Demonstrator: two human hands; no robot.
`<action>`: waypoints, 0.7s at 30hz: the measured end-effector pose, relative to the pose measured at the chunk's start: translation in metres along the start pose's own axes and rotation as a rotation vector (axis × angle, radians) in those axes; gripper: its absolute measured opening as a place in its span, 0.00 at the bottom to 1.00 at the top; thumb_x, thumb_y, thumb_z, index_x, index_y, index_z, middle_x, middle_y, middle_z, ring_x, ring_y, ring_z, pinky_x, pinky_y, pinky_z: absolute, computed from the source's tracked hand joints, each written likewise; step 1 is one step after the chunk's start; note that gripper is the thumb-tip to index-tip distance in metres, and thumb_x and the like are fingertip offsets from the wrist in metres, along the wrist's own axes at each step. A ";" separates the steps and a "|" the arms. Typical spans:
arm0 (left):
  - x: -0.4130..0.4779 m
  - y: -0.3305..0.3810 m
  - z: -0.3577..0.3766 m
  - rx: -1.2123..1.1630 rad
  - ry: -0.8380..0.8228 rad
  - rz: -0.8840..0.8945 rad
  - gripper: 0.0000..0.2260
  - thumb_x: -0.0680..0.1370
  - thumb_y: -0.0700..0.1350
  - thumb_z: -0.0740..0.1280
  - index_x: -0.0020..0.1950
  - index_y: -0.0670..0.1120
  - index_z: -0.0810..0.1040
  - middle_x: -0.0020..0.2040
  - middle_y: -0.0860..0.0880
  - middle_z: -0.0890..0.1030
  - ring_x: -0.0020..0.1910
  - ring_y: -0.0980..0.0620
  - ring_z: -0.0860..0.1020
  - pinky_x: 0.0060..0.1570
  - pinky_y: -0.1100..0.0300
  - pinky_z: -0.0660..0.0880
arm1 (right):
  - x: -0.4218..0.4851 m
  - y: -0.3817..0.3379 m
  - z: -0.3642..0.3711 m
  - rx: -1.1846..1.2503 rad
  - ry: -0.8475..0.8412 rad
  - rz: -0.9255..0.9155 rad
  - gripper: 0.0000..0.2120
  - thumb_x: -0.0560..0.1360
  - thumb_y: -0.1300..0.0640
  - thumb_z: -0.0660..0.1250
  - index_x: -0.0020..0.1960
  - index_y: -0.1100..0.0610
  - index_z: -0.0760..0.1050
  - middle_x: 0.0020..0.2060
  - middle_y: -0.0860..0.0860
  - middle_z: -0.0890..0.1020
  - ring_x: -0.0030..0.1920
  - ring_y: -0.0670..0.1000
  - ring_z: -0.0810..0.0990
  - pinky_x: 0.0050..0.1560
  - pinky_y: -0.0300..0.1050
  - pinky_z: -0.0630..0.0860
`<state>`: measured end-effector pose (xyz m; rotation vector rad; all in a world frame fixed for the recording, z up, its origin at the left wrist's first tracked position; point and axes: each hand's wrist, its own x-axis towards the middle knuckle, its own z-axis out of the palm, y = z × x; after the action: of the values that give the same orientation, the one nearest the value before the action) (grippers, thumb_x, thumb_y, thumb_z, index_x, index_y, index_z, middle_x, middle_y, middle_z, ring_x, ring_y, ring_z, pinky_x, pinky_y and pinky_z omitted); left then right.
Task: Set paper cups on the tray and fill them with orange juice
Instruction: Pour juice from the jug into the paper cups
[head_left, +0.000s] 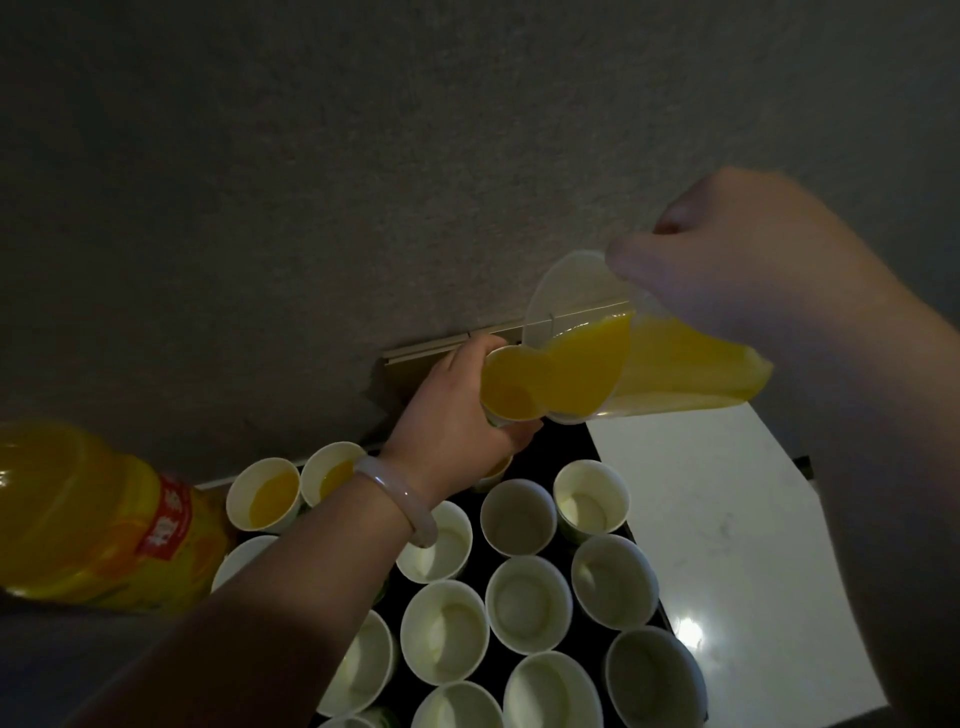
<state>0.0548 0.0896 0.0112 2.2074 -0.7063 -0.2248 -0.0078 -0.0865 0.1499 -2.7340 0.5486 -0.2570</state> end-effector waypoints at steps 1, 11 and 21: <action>0.000 0.000 0.000 -0.003 -0.002 -0.003 0.30 0.68 0.51 0.77 0.66 0.54 0.67 0.59 0.53 0.74 0.58 0.54 0.73 0.56 0.55 0.74 | 0.000 0.000 0.000 0.001 -0.001 0.000 0.19 0.69 0.48 0.63 0.28 0.63 0.71 0.25 0.57 0.71 0.29 0.58 0.71 0.27 0.43 0.63; -0.002 0.001 -0.002 -0.026 -0.010 -0.009 0.30 0.68 0.51 0.76 0.66 0.55 0.67 0.59 0.54 0.74 0.57 0.55 0.74 0.56 0.55 0.74 | 0.000 -0.002 0.001 0.018 0.002 -0.009 0.19 0.69 0.47 0.62 0.30 0.63 0.73 0.27 0.59 0.73 0.31 0.59 0.72 0.27 0.44 0.63; -0.002 0.001 0.000 -0.049 -0.015 -0.016 0.31 0.68 0.50 0.77 0.67 0.55 0.66 0.61 0.54 0.74 0.59 0.56 0.73 0.59 0.55 0.74 | 0.001 -0.004 0.001 0.006 0.010 -0.009 0.18 0.69 0.47 0.62 0.31 0.61 0.74 0.28 0.59 0.74 0.32 0.58 0.73 0.27 0.43 0.63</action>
<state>0.0528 0.0903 0.0120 2.1672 -0.6850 -0.2645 -0.0054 -0.0833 0.1501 -2.7313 0.5375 -0.2738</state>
